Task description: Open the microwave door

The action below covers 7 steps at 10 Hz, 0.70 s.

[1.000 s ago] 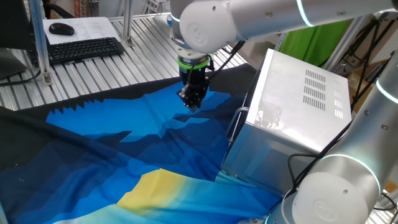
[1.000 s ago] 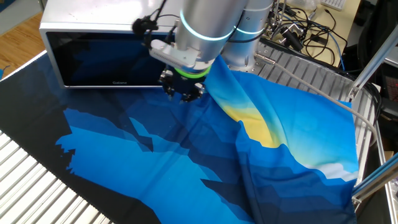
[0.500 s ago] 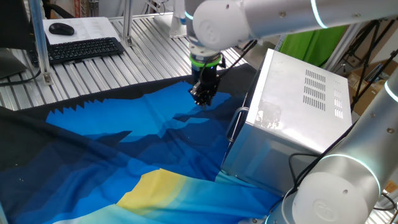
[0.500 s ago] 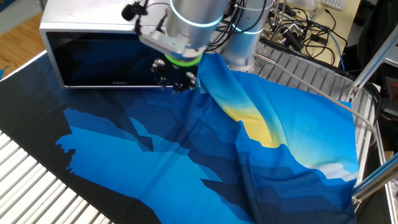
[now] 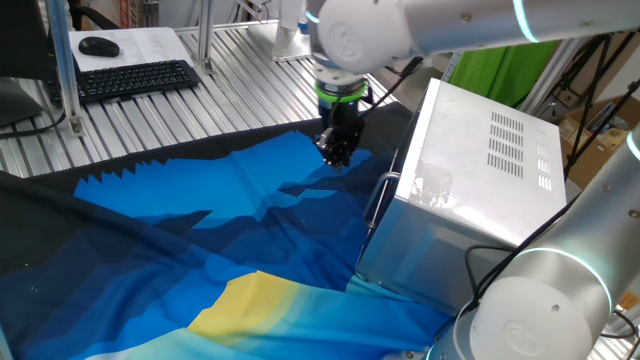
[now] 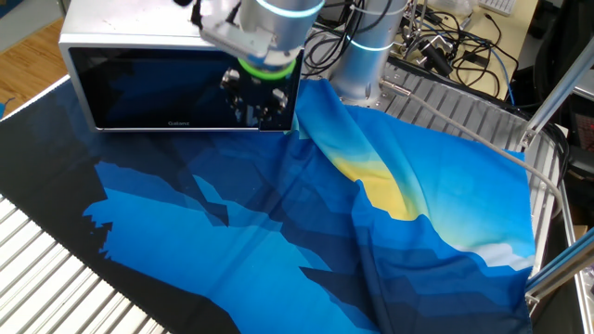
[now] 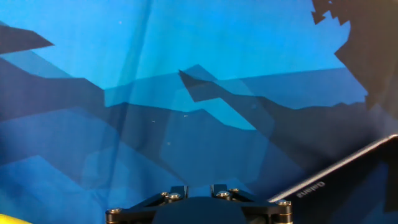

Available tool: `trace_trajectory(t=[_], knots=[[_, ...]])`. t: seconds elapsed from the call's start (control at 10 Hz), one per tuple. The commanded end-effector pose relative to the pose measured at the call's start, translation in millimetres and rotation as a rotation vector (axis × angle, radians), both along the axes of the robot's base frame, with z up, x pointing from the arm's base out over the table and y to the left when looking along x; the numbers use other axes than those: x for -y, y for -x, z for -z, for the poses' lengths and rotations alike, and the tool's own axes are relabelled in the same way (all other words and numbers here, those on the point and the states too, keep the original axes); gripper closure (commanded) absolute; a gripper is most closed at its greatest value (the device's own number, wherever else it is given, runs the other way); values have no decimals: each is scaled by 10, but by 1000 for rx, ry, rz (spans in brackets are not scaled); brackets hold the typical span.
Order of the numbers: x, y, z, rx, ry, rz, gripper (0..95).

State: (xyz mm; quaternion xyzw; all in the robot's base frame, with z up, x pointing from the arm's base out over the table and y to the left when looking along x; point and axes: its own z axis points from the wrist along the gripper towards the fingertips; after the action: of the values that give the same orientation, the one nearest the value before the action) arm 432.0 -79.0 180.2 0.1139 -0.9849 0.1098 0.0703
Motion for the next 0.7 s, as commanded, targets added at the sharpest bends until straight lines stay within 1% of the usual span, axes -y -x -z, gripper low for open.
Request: trace_trajectory(t=[0.1,0.2,0.4,0.6,0.7], knots=[[-11,22,-24,-3,14,2,760],[-13,33,-39,-4,20,2,760],[-19,43,-50,-8,18,3,760],[-21,44,-51,-3,15,1,760],[-24,47,-53,-1,5,1,760]])
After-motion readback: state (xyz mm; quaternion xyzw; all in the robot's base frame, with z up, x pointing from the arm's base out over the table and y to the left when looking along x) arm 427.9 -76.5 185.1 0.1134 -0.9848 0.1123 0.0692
